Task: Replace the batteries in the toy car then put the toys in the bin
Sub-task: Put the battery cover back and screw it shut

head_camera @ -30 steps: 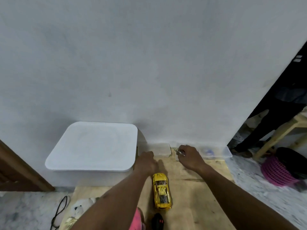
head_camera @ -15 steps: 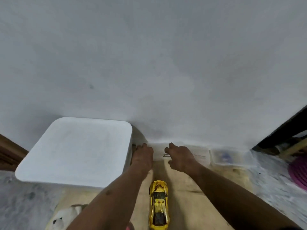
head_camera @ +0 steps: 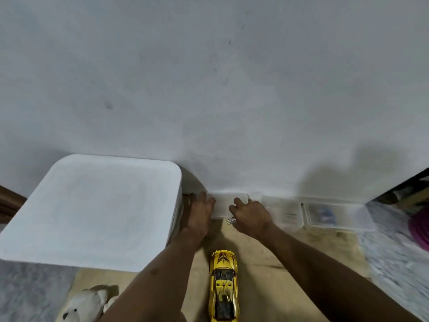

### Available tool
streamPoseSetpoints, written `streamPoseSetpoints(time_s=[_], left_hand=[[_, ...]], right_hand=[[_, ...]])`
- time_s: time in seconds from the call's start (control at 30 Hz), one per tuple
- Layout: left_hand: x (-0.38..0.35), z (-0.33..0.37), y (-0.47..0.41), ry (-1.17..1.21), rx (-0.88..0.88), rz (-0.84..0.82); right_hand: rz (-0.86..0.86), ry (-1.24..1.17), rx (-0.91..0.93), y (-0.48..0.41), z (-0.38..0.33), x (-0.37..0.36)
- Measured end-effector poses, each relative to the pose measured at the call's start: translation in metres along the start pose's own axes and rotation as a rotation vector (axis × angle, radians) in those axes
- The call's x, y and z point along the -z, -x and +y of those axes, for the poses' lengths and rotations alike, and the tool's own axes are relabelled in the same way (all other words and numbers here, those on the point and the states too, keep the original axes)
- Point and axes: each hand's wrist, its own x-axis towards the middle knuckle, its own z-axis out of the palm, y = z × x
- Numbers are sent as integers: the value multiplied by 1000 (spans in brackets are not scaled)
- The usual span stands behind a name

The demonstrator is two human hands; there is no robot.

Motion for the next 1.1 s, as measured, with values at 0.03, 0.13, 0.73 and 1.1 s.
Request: streamPoseSetpoints(time_s=[0.03, 0.13, 0.73, 1.1], left_hand=[[1, 0, 0, 13, -5, -9], [4, 0, 2, 70, -43, 2], [16, -3, 4, 102, -56, -31], [52, -7, 5, 228, -34, -33]], right_hand=[[9, -6, 13, 1, 0, -1], [34, -2, -6, 4, -2, 0], [51, -186, -262, 19, -3, -2], [208, -432, -274, 35, 7, 13]])
